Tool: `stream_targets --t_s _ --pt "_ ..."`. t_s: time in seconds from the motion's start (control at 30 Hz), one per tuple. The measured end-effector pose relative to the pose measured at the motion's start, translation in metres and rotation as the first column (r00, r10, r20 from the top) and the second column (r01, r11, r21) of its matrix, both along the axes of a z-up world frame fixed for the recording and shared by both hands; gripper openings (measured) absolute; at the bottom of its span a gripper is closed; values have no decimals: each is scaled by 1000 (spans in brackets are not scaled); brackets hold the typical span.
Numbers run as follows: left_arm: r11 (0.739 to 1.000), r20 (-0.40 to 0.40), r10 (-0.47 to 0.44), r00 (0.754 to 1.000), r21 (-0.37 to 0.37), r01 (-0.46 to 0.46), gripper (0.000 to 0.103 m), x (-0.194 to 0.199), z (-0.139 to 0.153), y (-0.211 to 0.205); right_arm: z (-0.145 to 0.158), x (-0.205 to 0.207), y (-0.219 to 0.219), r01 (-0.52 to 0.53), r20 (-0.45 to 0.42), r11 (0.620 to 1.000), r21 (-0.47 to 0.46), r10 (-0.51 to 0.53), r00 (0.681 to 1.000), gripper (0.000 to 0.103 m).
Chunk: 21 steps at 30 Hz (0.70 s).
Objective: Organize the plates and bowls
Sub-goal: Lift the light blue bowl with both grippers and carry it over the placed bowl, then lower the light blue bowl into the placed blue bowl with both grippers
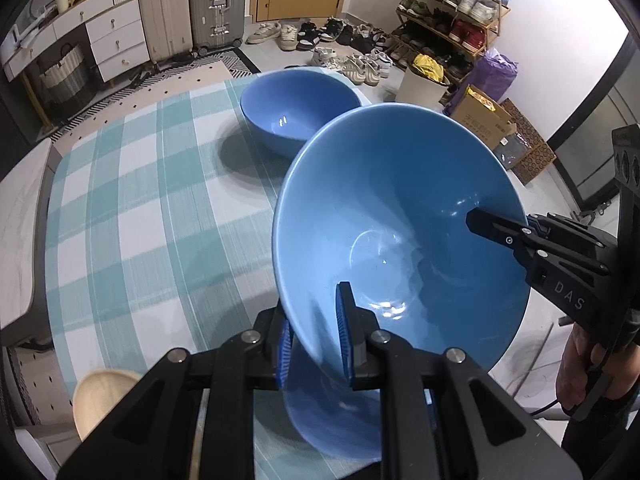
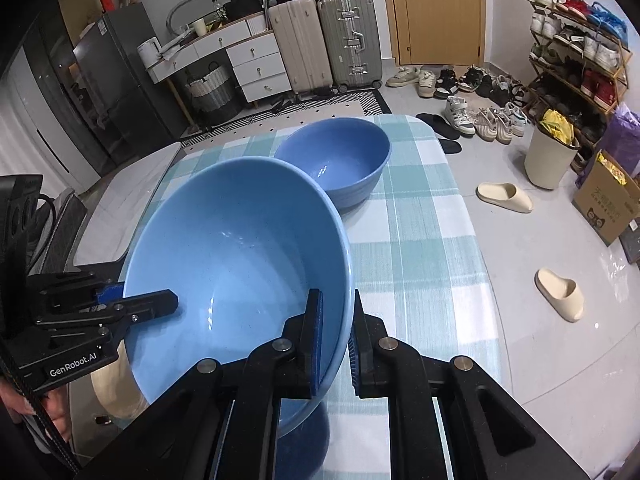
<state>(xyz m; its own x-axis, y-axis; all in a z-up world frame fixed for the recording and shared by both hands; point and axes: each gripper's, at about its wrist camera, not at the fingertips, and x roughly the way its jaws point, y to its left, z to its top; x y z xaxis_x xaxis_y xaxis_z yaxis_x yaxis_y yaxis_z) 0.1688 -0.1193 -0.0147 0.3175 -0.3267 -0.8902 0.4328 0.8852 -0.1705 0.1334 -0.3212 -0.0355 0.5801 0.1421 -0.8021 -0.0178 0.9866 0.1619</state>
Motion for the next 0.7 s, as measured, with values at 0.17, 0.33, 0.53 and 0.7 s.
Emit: stream_targets --t_s 0.17,0.33,0.53,0.7 --pt "1000 14 -2 1000 7 2 17 -25 1 7 0 -26 13 -8 4 1000 -28 8 1000 11" --pt "1000 12 1 1000 0 -1 17 -45 -5 19 -4 -50 28 -23 5 999 -42 23 1000 11" --pt "1000 1 1 1000 22 -1 18 -60 -22 27 -23 -67 40 -32 -13 999 -29 31 999 11" --pt "995 25 -17 1000 101 14 21 -72 -38 23 -42 -74 44 -35 -38 999 -19 35 999 11"
